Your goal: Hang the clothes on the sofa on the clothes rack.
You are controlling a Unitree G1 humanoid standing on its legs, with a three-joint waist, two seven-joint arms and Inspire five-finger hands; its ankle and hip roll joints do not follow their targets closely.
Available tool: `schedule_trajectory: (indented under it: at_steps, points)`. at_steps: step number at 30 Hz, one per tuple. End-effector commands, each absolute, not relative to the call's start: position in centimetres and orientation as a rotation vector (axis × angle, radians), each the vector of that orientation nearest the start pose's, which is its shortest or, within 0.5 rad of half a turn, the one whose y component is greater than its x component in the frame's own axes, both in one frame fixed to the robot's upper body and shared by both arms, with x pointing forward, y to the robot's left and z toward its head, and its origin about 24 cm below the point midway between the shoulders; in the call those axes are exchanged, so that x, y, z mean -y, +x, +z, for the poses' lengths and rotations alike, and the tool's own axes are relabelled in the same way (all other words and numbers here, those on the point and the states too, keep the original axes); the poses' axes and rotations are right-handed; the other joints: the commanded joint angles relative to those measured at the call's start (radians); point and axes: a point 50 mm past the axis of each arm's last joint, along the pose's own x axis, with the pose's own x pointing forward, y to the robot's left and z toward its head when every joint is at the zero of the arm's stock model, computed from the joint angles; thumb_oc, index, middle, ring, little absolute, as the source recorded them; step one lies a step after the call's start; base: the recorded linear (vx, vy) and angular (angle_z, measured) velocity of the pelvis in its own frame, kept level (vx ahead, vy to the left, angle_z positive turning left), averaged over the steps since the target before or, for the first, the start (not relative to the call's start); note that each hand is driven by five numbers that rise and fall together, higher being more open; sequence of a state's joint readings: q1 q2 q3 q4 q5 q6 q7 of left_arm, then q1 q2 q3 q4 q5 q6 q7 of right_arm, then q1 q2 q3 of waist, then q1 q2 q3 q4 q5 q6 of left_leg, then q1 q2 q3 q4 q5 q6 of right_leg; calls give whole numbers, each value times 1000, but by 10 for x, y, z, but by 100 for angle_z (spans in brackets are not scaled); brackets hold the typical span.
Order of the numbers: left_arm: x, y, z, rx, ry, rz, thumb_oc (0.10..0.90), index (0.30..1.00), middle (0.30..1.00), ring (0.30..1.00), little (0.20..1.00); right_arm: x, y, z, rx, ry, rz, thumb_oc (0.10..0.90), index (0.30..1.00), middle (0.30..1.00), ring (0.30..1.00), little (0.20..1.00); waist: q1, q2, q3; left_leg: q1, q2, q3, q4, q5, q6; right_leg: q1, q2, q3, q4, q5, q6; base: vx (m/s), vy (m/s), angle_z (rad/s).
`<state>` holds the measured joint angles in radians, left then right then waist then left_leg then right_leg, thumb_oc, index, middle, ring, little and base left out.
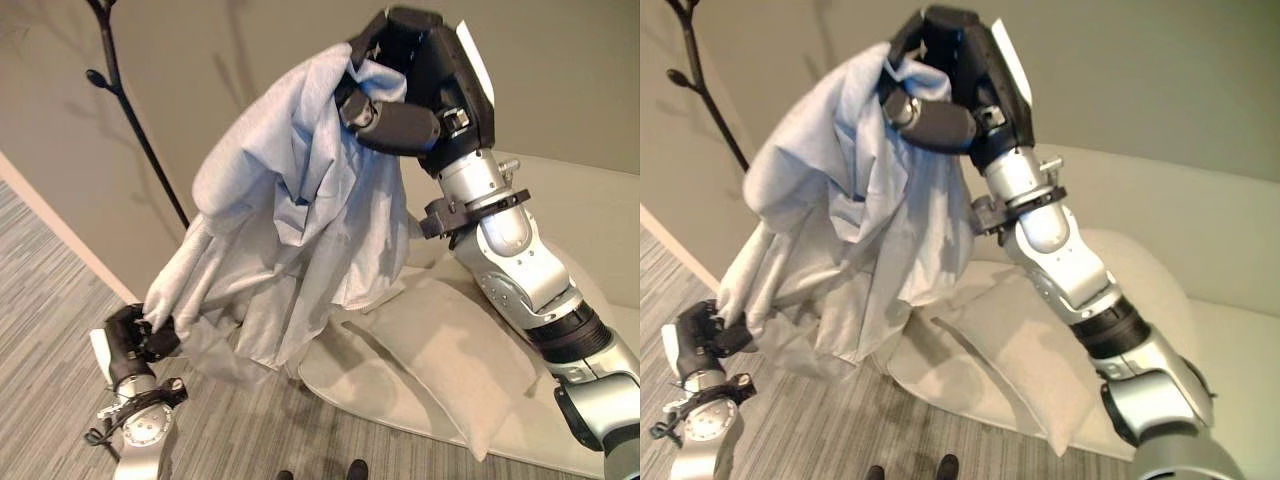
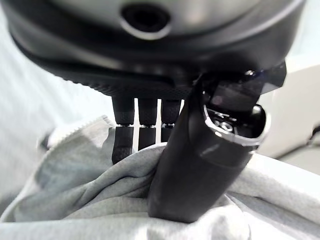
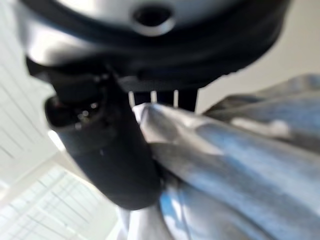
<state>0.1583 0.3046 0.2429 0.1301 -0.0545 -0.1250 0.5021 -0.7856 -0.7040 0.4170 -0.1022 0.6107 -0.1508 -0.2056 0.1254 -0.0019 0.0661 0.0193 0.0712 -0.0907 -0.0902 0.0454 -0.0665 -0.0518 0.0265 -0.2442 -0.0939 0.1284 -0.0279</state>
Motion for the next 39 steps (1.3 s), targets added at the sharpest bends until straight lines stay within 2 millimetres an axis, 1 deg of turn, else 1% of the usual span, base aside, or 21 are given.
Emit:
schedule_trajectory:
  at_steps: [1, 4, 5, 10, 11, 12, 14, 15, 20, 22, 23, 24, 25, 26, 29, 32, 33, 34, 37, 38, 39]
  points:
    - [-329, 196, 108, 342, 572, 897, 400, 300, 300, 300, 300, 149, 266, 352, 1174, -38, 321, 400, 300, 300, 300, 300, 6, -37, -59, -3, -4, 45, 3, -32, -27, 75, -86, 36, 7, -95, 125, 13, 5, 32]
    - [-348, 182, 128, 393, 700, 988, 400, 300, 300, 300, 300, 157, 260, 350, 1191, -80, 324, 400, 300, 300, 300, 300, 12, -42, -64, -6, -5, 40, 3, -37, -27, 75, -88, 31, 7, -97, 127, 5, 10, 20]
    - [-362, 172, 145, 444, 798, 1064, 400, 300, 300, 300, 300, 166, 252, 349, 1216, -126, 315, 400, 300, 300, 300, 300, 24, -37, -51, -11, -8, 35, 3, -24, -31, 73, -92, 21, 7, -93, 129, -11, 11, 9]
    - [-368, 172, 180, 588, 919, 1149, 400, 300, 300, 300, 300, 187, 238, 342, 1251, -252, 214, 400, 300, 300, 300, 300, 41, -35, -25, -47, -11, 56, 3, -19, -44, 69, -123, -33, 7, -99, 142, -75, 55, 15]
    - [-359, 180, 195, 678, 922, 1153, 400, 300, 300, 300, 300, 200, 236, 332, 1224, -320, 136, 400, 300, 300, 300, 300, 8, -35, -2, -58, 42, 201, 6, 3, -47, 68, -174, -110, 7, -89, 155, -170, 230, 59]
    - [-355, 182, 199, 710, 936, 1152, 400, 300, 300, 300, 300, 201, 235, 328, 1218, -327, 119, 400, 300, 300, 300, 300, -3, -35, 1, -46, 71, 244, 8, 6, -48, 70, -190, -126, 7, -84, 162, -127, 199, 98]
    - [-354, 180, 200, 721, 947, 1160, 400, 300, 300, 300, 300, 202, 235, 322, 1204, -314, 111, 400, 300, 300, 300, 300, -5, -32, 4, -28, 96, 259, 8, 7, -57, 77, -193, -124, 7, -82, 165, -5, 141, 149]
    - [-354, 177, 198, 720, 965, 1161, 400, 300, 300, 300, 300, 202, 235, 310, 1175, -304, 101, 400, 300, 300, 300, 300, -12, -28, 0, -10, 143, 243, 11, 18, -82, 83, -206, -112, 7, -78, 172, 13, 284, 86]
    - [-342, 186, 191, 753, 903, 1139, 400, 300, 300, 300, 300, 207, 231, 293, 1172, -329, -39, 400, 300, 300, 300, 300, -35, -19, 9, -43, 291, 201, 3, 114, -146, 71, -285, -112, 16, -62, 214, -1, 377, -7]
    - [-334, 192, 186, 750, 907, 1109, 400, 300, 300, 300, 300, 210, 228, 280, 1150, -336, -99, 400, 300, 300, 300, 300, -40, -2, 3, -49, 299, 173, 3, 111, -157, 75, -305, -106, 19, -52, 233, 70, 606, 1]
    - [-317, 202, 180, 762, 896, 1003, 400, 300, 300, 300, 300, 225, 225, 257, 1055, -427, -248, 400, 300, 300, 300, 300, -66, 18, -14, -40, 277, 194, 3, 57, -161, 94, -368, -114, 31, -24, 260, 95, 524, 65]
    - [-315, 203, 179, 762, 897, 994, 400, 300, 300, 300, 300, 225, 223, 255, 1051, -433, -257, 400, 300, 300, 300, 300, -62, 14, -17, -39, 271, 192, 3, 53, -158, 97, -375, -116, 31, -24, 264, 306, 1340, 62]
    - [-284, 220, 173, 792, 885, 821, 400, 300, 300, 300, 300, 250, 210, 211, 844, -613, -538, 400, 300, 300, 300, 300, -77, -47, -30, -2, 84, 197, 3, -71, -57, 114, -531, -135, 100, 101, 290, 204, 843, 80]
    - [-283, 220, 173, 793, 886, 818, 400, 300, 300, 300, 300, 250, 209, 210, 842, -615, -543, 400, 300, 300, 300, 300, -76, -55, -29, -4, 75, 197, 3, -66, -51, 112, -541, -135, 101, 106, 290, 231, 984, 56]
    - [-275, 225, 173, 807, 860, 810, 400, 300, 300, 300, 300, 248, 213, 200, 802, -631, -624, 400, 300, 300, 300, 300, -84, -83, -7, 36, -5, 219, 3, -108, 16, 80, -593, -155, 202, 125, 271, 40, 367, 58]
    - [-268, 226, 167, 783, 854, 767, 400, 300, 300, 300, 300, 246, 212, 197, 795, -624, -626, 400, 300, 300, 300, 300, -96, -81, 14, 89, -29, 240, 3, -135, 54, 39, -520, -133, 350, 35, 231, 111, 385, -28]
    - [-265, 225, 164, 771, 866, 733, 400, 300, 300, 300, 300, 248, 208, 201, 814, -638, -629, 400, 300, 300, 300, 300, -108, -77, 22, 113, -47, 257, 3, -140, 80, -2, -423, -134, 439, -23, 209, 152, 391, -34]
    - [-265, 226, 162, 764, 869, 721, 400, 300, 300, 300, 300, 248, 208, 203, 826, -639, -625, 400, 300, 300, 300, 300, -110, -72, 25, 122, -51, 269, 3, -146, 86, -29, -379, -148, 478, -50, 201, 137, 374, -38]
    - [-263, 229, 163, 752, 861, 706, 400, 300, 300, 300, 300, 247, 210, 204, 840, -632, -635, 400, 300, 300, 300, 300, -123, -70, 31, 151, -65, 294, 3, -157, 92, -97, -273, -223, 487, -106, 172, 96, 135, -62]
    - [-263, 229, 163, 753, 860, 707, 400, 300, 300, 300, 300, 247, 210, 204, 842, -632, -636, 400, 300, 300, 300, 300, -122, -67, 30, 150, -61, 295, 3, -159, 89, -97, -267, -224, 484, -108, 168, 116, 45, -54]
    - [-260, 232, 163, 757, 844, 700, 400, 300, 300, 300, 300, 250, 210, 204, 846, -630, -673, 400, 300, 300, 300, 300, -138, -68, 35, 168, -70, 291, 3, -169, 83, -123, -218, -218, 423, -110, 158, 96, 16, -22]
